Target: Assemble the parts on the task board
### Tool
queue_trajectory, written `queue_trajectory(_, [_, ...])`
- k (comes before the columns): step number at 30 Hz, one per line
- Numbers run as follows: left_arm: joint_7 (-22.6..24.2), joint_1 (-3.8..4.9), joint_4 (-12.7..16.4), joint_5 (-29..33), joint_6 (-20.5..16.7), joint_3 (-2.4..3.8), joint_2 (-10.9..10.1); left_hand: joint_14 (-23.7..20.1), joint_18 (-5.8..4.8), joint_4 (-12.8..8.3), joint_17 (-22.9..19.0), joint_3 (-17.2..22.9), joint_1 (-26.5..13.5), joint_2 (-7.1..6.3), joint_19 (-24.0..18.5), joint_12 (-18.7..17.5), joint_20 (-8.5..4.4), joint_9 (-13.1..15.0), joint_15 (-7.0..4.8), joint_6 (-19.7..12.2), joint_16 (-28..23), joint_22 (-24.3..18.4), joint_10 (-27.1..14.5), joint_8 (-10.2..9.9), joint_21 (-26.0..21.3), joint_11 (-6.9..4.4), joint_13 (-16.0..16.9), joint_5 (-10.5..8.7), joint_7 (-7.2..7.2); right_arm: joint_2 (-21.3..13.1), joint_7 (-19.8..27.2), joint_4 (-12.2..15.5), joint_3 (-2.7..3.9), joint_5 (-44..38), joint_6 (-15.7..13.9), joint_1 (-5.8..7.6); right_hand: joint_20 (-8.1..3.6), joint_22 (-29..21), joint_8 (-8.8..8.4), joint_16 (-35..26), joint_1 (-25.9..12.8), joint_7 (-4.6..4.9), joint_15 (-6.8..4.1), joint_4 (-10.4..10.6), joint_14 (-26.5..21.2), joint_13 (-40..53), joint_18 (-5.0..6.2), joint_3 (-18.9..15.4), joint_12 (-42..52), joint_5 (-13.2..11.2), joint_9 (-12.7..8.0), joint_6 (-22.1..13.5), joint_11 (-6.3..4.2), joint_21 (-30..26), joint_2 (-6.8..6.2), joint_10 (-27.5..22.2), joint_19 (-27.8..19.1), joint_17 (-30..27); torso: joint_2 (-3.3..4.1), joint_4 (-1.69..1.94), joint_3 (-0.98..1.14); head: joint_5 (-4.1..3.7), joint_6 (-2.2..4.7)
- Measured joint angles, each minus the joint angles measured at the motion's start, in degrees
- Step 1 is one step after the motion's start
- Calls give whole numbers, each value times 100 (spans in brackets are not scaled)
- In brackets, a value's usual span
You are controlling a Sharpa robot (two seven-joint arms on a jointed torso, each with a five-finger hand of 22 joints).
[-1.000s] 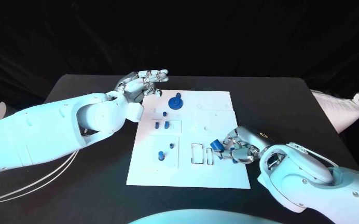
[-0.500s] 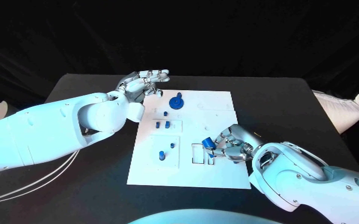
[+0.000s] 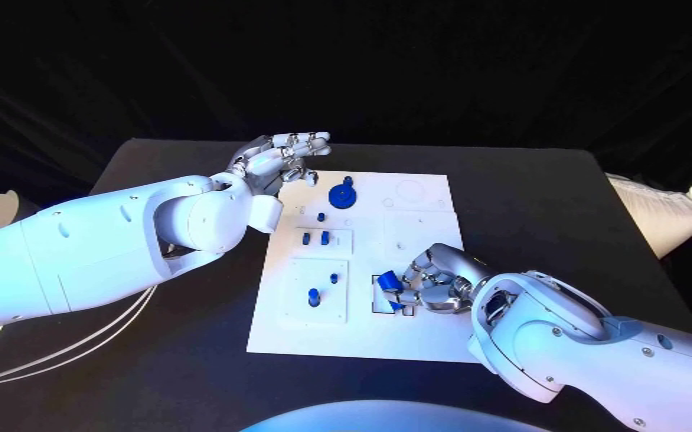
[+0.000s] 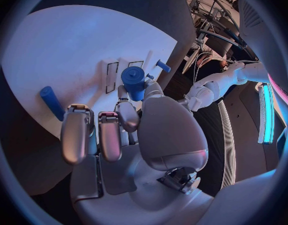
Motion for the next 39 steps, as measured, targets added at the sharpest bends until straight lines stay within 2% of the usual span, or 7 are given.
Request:
queue_trajectory(7, [0, 0, 8, 0, 0, 0, -1, 0, -1, 0, 0, 0, 0, 0, 0, 0, 0, 0, 0, 0, 0, 0, 0, 0, 0, 0, -1, 0, 0, 78, -17, -74, -3, 4, 88, 0, 0, -16, 42, 0, -157, -13, 0, -8, 0, 184, 1, -203, 0, -258, 200, -10, -7, 0, 149, -7, 0, 0, -1, -2, 3, 12, -5])
queue_trajectory(11, [0, 0, 11, 0, 0, 0, -1, 0, -1, 0, 0, 0, 0, 0, 0, 0, 0, 0, 0, 0, 0, 0, 0, 0, 0, 0, -1, 0, 0, 103, -24, -156, -4, -10, 112, 0, -5, -91, 103, 0, -559, -84, -1, -9, 0, 218, 1, -425, 8, -874, 297, 7, -29, -41, 135, -28, -6, -1, -2, -2, 3, 14, -5])
queue_trajectory(15, [0, 0, 14, -1, 0, 0, -3, 0, -1, 0, 0, 0, 0, 0, 0, 0, 0, 0, 0, 0, 0, 0, 0, 0, 0, 0, -1, 0, 0, 110, -32, -217, -4, -38, 115, 2, -22, -148, 80, 0, -982, -44, -2, 13, -1, 796, 0, -602, 27, -1669, 330, -101, -104, -79, -74, -78, -22, -1, -2, -2, 5, 24, -8])
queue_trajectory(18, [0, 0, 14, -1, 0, 0, -5, 0, -2, 0, 0, 0, 0, 0, 0, 0, 0, 0, 0, 0, 0, 0, 0, 0, 0, 0, -1, 0, 0, 122, -34, -227, -4, -60, 115, 3, 0, -157, 80, 0, -1232, -41, -2, 21, -1, 1028, 0, -526, -199, -1952, 370, -104, -85, -90, -329, -134, -43, -1, -3, -2, 6, 32, -11])
queue_trajectory(26, [0, 0, 15, -1, 0, 0, -6, 0, -2, 0, 0, 0, 0, 0, 0, 0, 0, 0, 0, 0, 0, 1, 0, 0, 0, 0, -1, 0, 0, 126, -34, -203, -4, -118, 107, 3, 0, -159, 80, 0, -1311, -21, -2, 6, -1, 974, 0, -320, -266, -1933, 428, -123, -67, -90, -408, -152, -43, -2, -4, -9, 7, 41, -15])
queue_trajectory(31, [-1, 1, 15, -1, 0, 0, -9, 0, -2, 0, 0, 0, 0, 0, 0, 0, 0, 0, 0, 0, 0, 1, 0, 0, 0, 0, -2, 0, 0, 116, -33, -177, -4, -167, 106, 1, 0, -112, 178, 0, -548, -69, -2, -232, -1, 1016, 0, -99, -268, -1487, 523, -76, -89, -90, -196, -130, -43, -2, -4, -10, 7, 36, -18])
queue_trajectory(39, [-1, 1, 15, -1, 0, 0, -12, 0, -3, 0, 1, 0, 0, 0, 0, 0, 0, 0, 0, 0, 0, 1, 0, 0, 0, 0, -2, 0, 0, 136, -29, -161, -8, -366, 130, -1, -22, -40, 310, 0, 16, -124, -33, -624, -10, 1099, 1, -54, -244, -1726, 628, -21, -119, -65, -252, -100, -21, -2, -4, -8, 9, 30, -18])
